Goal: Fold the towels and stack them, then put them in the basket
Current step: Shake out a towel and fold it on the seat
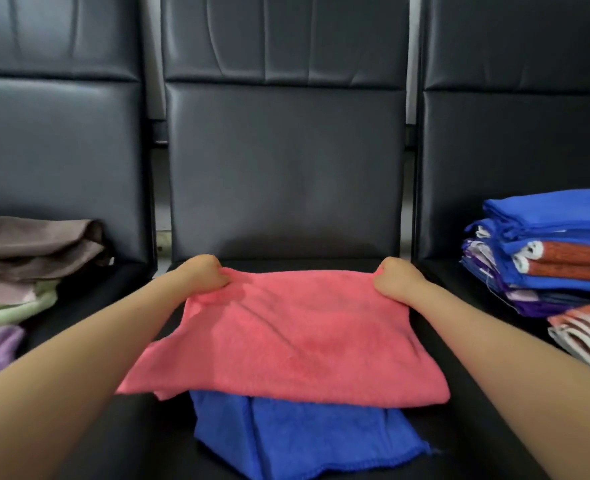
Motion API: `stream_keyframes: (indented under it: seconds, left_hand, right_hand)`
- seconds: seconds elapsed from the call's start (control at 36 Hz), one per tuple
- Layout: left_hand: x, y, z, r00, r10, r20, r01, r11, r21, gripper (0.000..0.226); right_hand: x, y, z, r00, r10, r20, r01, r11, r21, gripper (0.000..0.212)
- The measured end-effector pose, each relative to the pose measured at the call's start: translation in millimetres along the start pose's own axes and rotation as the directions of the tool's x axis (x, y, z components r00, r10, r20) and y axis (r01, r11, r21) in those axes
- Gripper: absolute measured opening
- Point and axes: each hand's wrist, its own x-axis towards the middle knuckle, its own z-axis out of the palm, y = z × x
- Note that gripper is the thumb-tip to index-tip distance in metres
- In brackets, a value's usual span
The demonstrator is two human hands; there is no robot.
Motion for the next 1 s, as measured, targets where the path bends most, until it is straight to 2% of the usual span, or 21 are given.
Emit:
stream_keyframes:
  seconds: [0.06, 0.14, 0.17, 0.22, 0.25, 0.31, 0.39, 0.5, 0.58, 0.64, 0.75, 0.86, 1.0]
  left_hand:
    - [-11, 5, -10, 1.0, -0.016, 0.015, 0.016, 0.998, -0.054, 0.037]
    - [-27, 9, -26, 0.998, -0.05, -0.037, 0.033, 0.93, -0.365, 0.039]
    - [-34, 8, -34, 0.997, -0.056, -0.048, 0.024, 0.864, -0.504, 0.038]
    - [-52, 7, -54, 0.999, -0.033, -0.02, 0.007, 0.666, -0.746, 0.034]
    - [-62, 7, -66, 1.0, -0.014, -0.011, -0.001, 0.572, -0.82, 0.033]
    - [-88, 9, -95, 1.0, 0.004, -0.027, -0.026, 0.44, -0.898, 0.036]
    - [-121, 17, -138, 0.992, -0.054, -0.113, -0.09, 0.321, -0.943, 0.041]
    - [-164, 28, -189, 0.974, -0.081, -0.211, -0.187, 0.229, -0.955, 0.032]
    - [-197, 36, -208, 0.968, -0.05, -0.245, -0.232, 0.185, -0.955, 0.028]
    - [-214, 41, -216, 0.964, -0.043, -0.262, -0.252, 0.162, -0.954, 0.026]
    - [-249, 46, -231, 0.962, -0.008, -0.273, -0.271, 0.084, -0.959, 0.022]
    - [-275, 46, -244, 0.963, 0.044, -0.266, -0.266, -0.02, -0.964, 0.027]
    - [-295, 46, -261, 0.953, 0.023, -0.302, -0.295, -0.149, -0.944, 0.024]
  right_hand:
    - [-8, -3, -6, 0.999, 0.039, -0.029, -0.038, 0.999, 0.009, 0.022]
    - [-20, -9, -18, 0.992, 0.05, -0.118, -0.034, 0.99, 0.138, 0.027]
    - [-26, -13, -28, 0.992, 0.036, -0.123, -0.015, 0.985, 0.17, 0.028]
    - [-41, -22, -50, 0.989, -0.006, -0.147, 0.039, 0.975, 0.22, 0.028]
    - [-48, -26, -64, 0.985, -0.017, -0.17, 0.068, 0.953, 0.294, 0.027]
    - [-69, -36, -98, 0.968, -0.006, -0.251, 0.143, 0.834, 0.533, 0.025]
    - [-99, -53, -154, 0.913, 0.054, -0.405, 0.279, 0.642, 0.714, 0.025]
    - [-142, -73, -214, 0.878, 0.034, -0.478, 0.39, 0.53, 0.753, 0.028]
    - [-165, -77, -234, 0.905, -0.027, -0.426, 0.382, 0.493, 0.782, 0.03]
    - [-176, -77, -241, 0.932, -0.071, -0.357, 0.351, 0.427, 0.833, 0.032]
    - [-205, -79, -256, 0.949, -0.119, -0.29, 0.311, 0.234, 0.921, 0.032]
    - [-227, -80, -273, 0.962, -0.102, -0.254, 0.26, 0.045, 0.965, 0.029]
    - [-243, -79, -292, 0.971, -0.066, -0.231, 0.219, -0.159, 0.963, 0.028]
